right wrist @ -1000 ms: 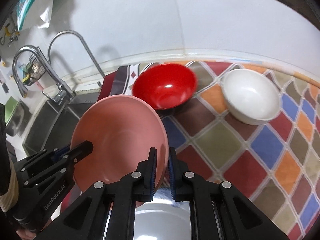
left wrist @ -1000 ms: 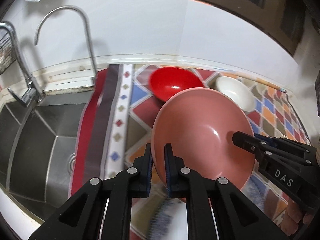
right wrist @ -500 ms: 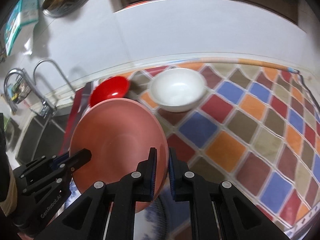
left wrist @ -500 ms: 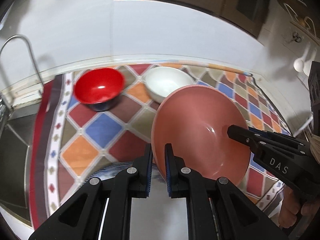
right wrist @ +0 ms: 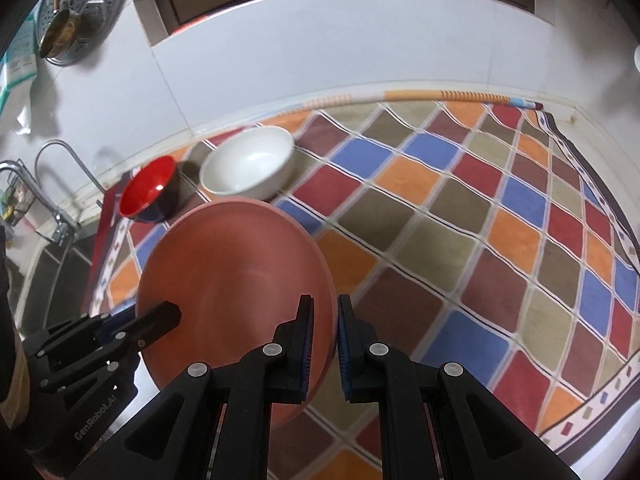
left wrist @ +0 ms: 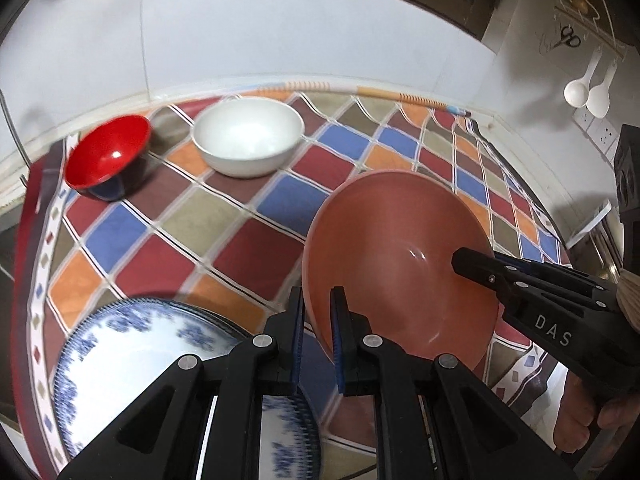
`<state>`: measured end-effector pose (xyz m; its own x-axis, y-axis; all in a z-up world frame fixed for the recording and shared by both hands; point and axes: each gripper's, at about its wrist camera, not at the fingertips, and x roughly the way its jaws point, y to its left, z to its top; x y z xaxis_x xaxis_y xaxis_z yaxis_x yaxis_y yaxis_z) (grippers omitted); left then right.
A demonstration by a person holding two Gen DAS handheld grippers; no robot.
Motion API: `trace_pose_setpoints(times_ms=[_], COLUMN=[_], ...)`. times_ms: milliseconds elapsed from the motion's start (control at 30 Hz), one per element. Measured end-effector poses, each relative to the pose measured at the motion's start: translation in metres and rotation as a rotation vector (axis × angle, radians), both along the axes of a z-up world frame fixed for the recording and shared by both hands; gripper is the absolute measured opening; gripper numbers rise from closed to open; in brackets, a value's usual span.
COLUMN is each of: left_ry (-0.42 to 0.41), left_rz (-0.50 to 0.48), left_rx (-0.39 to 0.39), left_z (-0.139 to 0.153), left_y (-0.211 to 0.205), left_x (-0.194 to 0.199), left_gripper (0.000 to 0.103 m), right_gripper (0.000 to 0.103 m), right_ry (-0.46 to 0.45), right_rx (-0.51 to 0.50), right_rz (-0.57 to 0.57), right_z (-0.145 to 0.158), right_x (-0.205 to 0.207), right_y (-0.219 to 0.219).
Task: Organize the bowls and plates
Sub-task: 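Lift the pink bowl with both tools and carry it away from the plates, then lower the pink bowl onto the mat and open both tools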
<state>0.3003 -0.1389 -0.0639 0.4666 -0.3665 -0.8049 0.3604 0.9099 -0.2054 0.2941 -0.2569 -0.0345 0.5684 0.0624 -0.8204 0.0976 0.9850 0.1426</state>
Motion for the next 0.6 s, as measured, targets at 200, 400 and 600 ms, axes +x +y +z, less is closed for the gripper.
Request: trace_pose_setpoints(times_ms=[200,400,600], left_ry=[0.050,0.093,0.114], left_rz=[-0.008,-0.014,-0.019], left_rx=[0.014,0.022,0.033], left_z=[-0.015,-0.029,-0.036], left_y=[-0.017,-0.030,-0.040], left_x=[-0.006,-0.007,-0.008], left_gripper=[0.014,0.014,0.014], right_gripper=[0.013,0.013,0.013], right_ry=[0.034,0.079,0.112], right_rx=[0.018,0.030,0.034], right_rz=[-0.026,-0.038,-0.040], right_z=[-0.013,-0.029,-0.040], right_x=[-0.011,-0.017,-0.022], right_y=[-0.023,-0.037,-0.047])
